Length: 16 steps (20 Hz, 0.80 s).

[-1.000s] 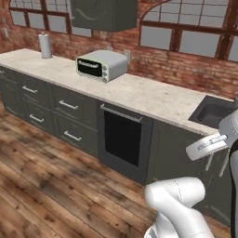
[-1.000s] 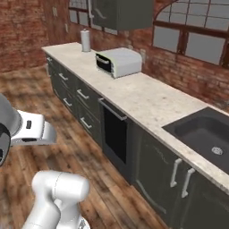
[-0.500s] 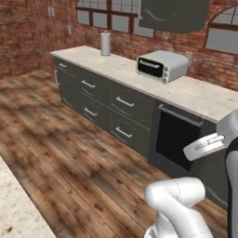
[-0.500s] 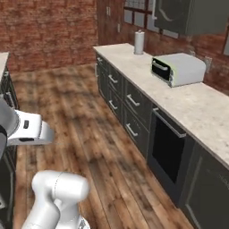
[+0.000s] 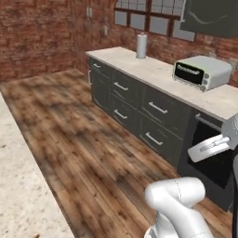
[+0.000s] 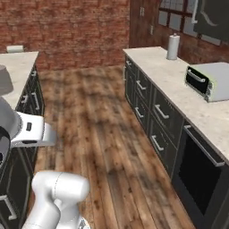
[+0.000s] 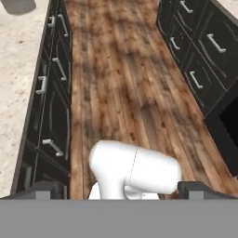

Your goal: Pick the jar and jar from the dining table and place them in the open cabinet. Close the cabinet after placing the objects.

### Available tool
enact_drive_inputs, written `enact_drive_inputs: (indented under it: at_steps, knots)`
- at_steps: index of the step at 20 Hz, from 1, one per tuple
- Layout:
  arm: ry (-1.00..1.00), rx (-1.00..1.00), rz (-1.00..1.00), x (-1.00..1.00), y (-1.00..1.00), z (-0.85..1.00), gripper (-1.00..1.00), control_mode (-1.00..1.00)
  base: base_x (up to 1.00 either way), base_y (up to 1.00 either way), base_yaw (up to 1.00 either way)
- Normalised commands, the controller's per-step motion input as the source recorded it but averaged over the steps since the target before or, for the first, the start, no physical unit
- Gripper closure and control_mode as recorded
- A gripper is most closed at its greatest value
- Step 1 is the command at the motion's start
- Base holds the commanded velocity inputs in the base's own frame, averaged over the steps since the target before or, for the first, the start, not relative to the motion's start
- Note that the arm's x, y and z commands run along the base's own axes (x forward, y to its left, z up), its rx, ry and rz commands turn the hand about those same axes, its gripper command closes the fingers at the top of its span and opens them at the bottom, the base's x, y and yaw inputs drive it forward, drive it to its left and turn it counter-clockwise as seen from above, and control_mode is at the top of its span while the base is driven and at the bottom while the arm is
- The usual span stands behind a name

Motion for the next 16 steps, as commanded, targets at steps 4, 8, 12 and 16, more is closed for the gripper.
enact_drive_inputs:
  at_steps: [4, 8, 12, 16]
  knots:
    - [0.0, 0.0, 0.0, 0.0, 0.0, 0.0, -1.0, 1.0, 1.0, 0.37, 0.19]
    - [0.0, 0.0, 0.0, 0.0, 0.0, 0.0, -1.0, 1.0, 1.0, 0.44, 0.17]
    - [0.0, 0.0, 0.0, 0.0, 0.0, 0.0, -1.0, 1.0, 1.0, 0.42, 0.25]
    - [0.0, 0.0, 0.0, 0.0, 0.0, 0.0, -1.0, 1.0, 1.0, 0.29, 0.49]
